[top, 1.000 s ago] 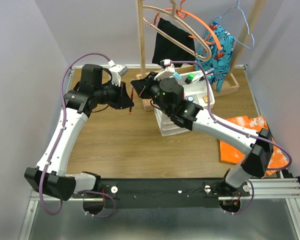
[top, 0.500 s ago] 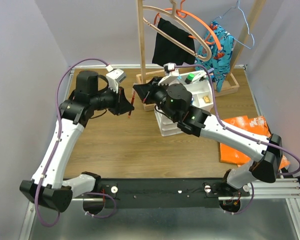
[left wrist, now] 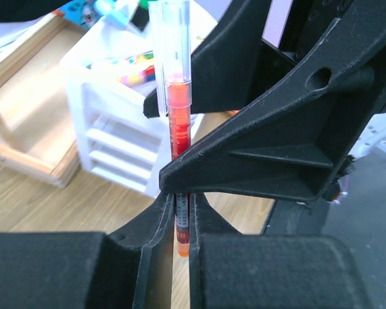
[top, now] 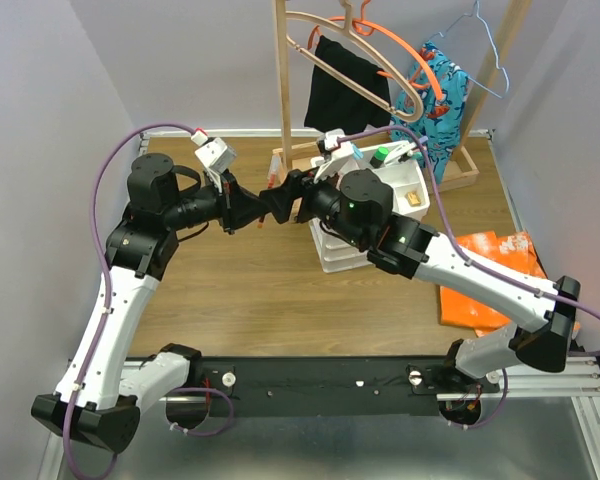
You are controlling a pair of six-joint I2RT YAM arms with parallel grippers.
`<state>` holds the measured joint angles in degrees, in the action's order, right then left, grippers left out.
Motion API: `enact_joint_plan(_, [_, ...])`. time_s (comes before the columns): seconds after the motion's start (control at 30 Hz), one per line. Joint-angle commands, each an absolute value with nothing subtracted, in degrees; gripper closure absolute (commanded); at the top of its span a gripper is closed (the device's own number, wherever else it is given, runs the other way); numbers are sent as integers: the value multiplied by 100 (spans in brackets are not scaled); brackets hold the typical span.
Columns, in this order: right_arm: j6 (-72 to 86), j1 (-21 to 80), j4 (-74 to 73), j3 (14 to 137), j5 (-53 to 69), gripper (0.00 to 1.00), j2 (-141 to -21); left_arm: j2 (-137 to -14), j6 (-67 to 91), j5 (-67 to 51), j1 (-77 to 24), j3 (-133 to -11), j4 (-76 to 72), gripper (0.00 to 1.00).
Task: Sort the stationery into containers
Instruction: Close the pen cap on the pen.
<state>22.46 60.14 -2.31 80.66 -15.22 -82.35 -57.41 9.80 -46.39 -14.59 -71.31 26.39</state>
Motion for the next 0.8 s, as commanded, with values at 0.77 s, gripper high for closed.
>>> enact_joint_plan(0.77, [299, 5819, -2047, 9614, 1169, 26, -8086, -5721, 2004, -5158, -809, -6653, -246, 100])
